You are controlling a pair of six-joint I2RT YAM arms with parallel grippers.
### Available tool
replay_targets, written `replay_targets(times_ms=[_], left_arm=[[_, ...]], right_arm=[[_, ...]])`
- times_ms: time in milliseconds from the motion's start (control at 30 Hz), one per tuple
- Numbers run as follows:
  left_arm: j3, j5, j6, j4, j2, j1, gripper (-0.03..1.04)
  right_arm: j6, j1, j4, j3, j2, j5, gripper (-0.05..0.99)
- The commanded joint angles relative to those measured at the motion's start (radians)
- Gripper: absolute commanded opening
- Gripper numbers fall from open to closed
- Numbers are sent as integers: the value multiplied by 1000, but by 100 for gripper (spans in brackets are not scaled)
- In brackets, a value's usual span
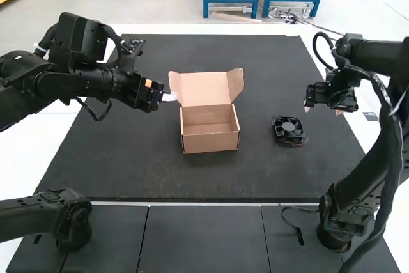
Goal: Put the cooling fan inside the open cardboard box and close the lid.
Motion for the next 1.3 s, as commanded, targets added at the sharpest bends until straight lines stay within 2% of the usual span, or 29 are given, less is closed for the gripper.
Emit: replay_targets(times_ms=[0, 367, 733, 1267], left_arm=[[-8, 3, -11, 4, -23, -11, 96], [-49, -75, -5, -21, -51, -9, 96], [-52, -89, 21, -39, -57, -11, 96], [-54, -90, 22, -36, -55, -9, 96]], right_arm=[[-23, -13, 3, 23, 41, -10, 90], [-33, -12, 1, 111, 186, -28, 90], [-41, -12, -28, 179, 285, -36, 90], [-55, -12, -46, 182, 350, -39, 90]])
